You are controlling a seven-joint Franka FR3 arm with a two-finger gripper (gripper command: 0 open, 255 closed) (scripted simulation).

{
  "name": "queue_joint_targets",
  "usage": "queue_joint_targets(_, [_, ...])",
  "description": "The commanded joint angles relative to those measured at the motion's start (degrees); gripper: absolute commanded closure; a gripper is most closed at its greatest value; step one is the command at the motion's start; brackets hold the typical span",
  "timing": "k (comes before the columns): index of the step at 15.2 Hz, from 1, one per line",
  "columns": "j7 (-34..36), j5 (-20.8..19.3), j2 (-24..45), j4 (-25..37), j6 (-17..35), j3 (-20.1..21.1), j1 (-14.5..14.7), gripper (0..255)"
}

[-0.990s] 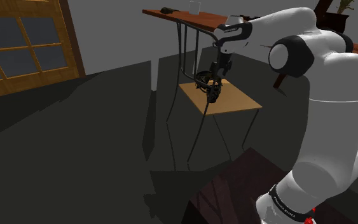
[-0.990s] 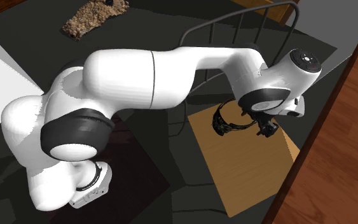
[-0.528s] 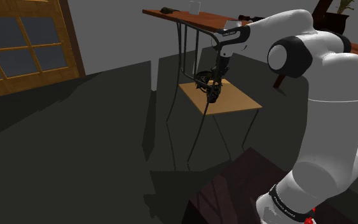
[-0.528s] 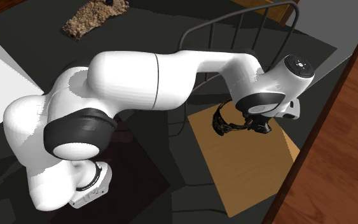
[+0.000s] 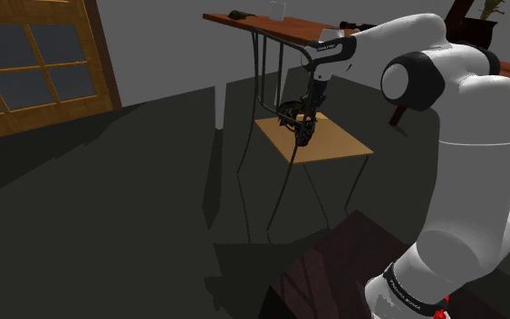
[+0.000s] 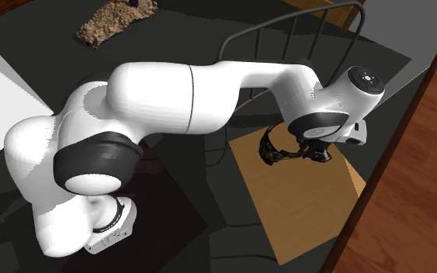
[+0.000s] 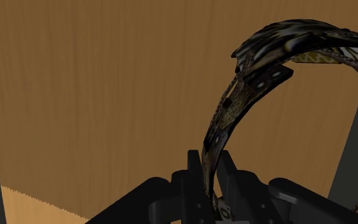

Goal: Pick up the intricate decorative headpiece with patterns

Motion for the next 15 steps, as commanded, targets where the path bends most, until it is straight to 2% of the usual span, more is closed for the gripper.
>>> queue_joint_targets(1, [0.03,-0.11,-0.35,0.69,-0.97,-0.07,-0.02,255])
queue_joint_targets(15, [0.38,-0.54,-1.16,9.67,-10.67,-0.4,-0.63,255])
